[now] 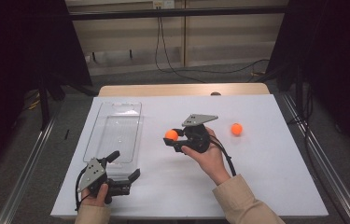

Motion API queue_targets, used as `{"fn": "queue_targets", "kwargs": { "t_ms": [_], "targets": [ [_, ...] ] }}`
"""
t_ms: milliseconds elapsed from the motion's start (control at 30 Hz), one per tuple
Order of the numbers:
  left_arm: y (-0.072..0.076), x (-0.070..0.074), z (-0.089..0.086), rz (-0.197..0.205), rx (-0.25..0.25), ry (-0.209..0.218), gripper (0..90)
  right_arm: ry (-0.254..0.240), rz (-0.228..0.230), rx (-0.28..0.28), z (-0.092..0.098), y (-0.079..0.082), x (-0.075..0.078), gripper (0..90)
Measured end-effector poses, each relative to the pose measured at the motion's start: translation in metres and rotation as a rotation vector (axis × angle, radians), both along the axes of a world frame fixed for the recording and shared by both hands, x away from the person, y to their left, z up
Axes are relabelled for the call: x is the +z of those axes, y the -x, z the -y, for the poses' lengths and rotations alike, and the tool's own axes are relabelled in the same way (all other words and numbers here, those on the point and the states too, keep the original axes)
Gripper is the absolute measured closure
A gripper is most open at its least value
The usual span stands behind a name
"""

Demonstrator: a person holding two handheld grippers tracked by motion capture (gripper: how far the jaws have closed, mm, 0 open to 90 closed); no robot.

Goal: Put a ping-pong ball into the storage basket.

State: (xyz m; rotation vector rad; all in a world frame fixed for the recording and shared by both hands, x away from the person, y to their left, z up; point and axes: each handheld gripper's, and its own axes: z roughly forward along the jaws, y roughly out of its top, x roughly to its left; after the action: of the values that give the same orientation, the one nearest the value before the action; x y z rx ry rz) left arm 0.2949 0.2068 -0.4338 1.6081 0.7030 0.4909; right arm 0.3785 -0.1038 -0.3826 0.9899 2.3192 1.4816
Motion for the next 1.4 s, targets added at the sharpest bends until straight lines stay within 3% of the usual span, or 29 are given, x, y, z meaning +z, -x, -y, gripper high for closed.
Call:
{"fn": "queue_targets", "kwargs": {
  "t_ms": [1400],
  "targets": [
    [0.000, 0.000, 0.000, 0.001, -0.003, 0.002, 1.0, 0.015, 0.013, 0.023, -0.014, -0.007, 0.004, 51.1]
  ]
}}
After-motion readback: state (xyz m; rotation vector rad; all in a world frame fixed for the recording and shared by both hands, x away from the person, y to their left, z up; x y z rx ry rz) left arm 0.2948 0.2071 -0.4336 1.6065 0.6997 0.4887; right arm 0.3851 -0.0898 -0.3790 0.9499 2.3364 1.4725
